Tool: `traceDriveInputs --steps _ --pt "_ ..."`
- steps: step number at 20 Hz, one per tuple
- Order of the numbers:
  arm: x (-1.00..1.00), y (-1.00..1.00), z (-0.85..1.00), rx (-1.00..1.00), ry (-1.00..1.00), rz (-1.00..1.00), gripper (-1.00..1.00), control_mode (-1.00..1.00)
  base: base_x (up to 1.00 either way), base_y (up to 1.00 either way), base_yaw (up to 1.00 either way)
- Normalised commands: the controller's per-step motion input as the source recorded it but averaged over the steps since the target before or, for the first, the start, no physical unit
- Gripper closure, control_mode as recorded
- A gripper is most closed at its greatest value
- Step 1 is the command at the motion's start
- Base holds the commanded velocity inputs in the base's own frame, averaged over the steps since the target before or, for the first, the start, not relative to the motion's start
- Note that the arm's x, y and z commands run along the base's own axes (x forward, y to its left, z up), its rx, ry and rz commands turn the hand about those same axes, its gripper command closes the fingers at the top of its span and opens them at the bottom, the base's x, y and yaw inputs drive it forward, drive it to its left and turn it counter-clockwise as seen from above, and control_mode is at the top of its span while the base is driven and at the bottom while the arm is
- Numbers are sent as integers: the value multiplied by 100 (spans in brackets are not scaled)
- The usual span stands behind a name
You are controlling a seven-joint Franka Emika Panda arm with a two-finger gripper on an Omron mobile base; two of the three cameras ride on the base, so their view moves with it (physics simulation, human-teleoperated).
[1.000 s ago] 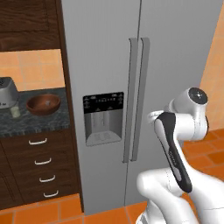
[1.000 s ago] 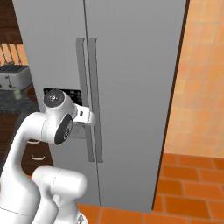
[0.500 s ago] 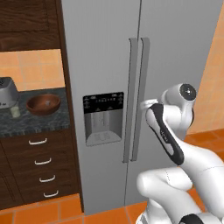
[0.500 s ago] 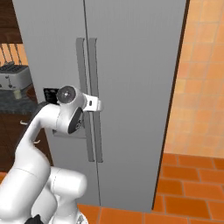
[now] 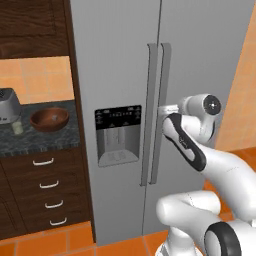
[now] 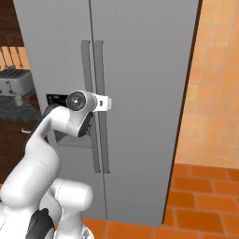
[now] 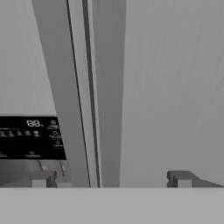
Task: Grab a lemon wedge from the fridge and one ice cube from the ice bowl, and put them in the glass of lemonade.
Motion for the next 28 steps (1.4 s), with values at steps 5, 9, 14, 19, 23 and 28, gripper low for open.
traceDriveInputs --steps 5,9,14,19,23,28 --pt "42 0 -6 0 -18 0 -100 -100 0 0 0" --pt "49 -1 -11 0 -10 0 -100 -100 0 0 0" --pt "66 -5 -1 0 0 0 -100 -100 0 0 0" --pt "78 -6 0 0 0 0 -100 -100 0 0 0" --pt "84 -8 0 0 0 0 -100 -100 0 0 0" --pt "83 -17 -1 0 0 0 -100 -100 0 0 0"
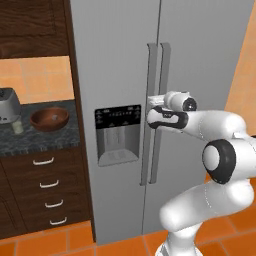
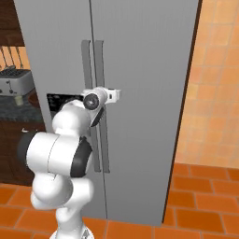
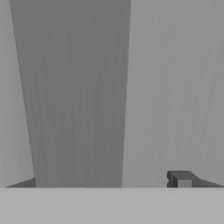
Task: Grab a lemon wedge from the fridge and one ice cube from the ice bowl, and put them in the glass of lemonade.
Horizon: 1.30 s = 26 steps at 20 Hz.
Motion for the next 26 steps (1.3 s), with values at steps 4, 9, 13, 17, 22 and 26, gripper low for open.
traceDriveInputs --steps 4,9,13,17,22,26 --pt "66 -1 0 0 10 0 100 -100 0 0 0" --pt "-36 -35 27 0 26 0 100 -100 0 0 0" --pt "-61 -59 56 0 30 0 100 -100 0 0 0" --pt "-63 -64 65 0 28 0 100 -100 0 0 0" --pt "-91 -90 60 0 21 0 100 -100 0 0 0" --pt "-100 -100 38 3 10 0 100 -100 0 0 0"
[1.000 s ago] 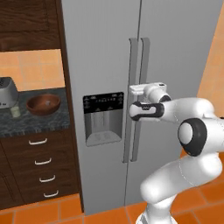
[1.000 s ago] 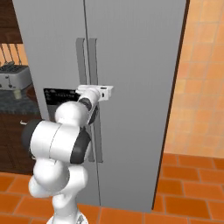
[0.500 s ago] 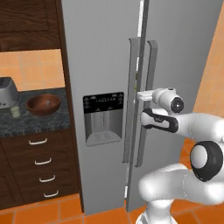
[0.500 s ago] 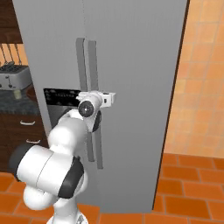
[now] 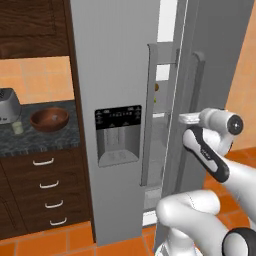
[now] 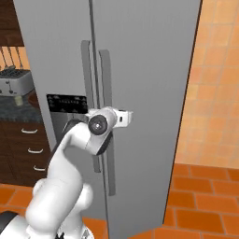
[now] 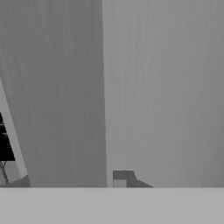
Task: Grab a lemon wedge from the fridge and one ice cube from the ice bowl, and put them in the glass of lemonade.
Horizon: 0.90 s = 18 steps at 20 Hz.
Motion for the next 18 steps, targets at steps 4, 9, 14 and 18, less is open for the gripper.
traceDriveInputs --steps 4,9,14,18 --pt "-100 -100 30 6 9 0 100 -100 0 0 0" --pt "-100 -100 15 5 11 0 100 -100 0 0 0" --pt "-93 -100 10 3 12 -1 100 -100 0 0 0" --pt "-96 -75 30 1 5 -1 100 -100 0 0 0"
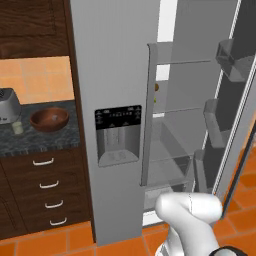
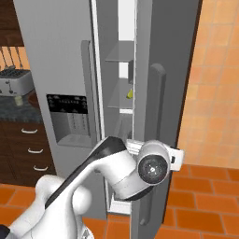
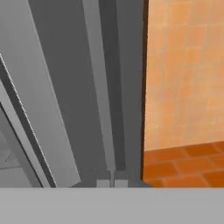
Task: Grab a lemon wedge from the fridge and one ice cube from the ice bowl, and put them in the glass of lemonade.
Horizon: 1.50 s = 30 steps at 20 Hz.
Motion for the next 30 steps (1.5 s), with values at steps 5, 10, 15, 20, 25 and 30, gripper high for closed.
traceDriveInputs --steps 5,10,15,20,25,30 --pt "-100 31 74 -19 -18 0 100 -100 0 0 0" --pt "-45 99 69 -48 -13 -2 100 -100 0 0 0" --pt "26 100 25 -59 32 -11 100 -100 0 0 0" --pt "66 58 0 -51 29 -9 100 -100 0 0 0" --pt "82 4 -18 -21 5 -7 100 -100 0 0 0" --pt "59 -1 -16 -12 4 -8 -100 -100 0 0 0"
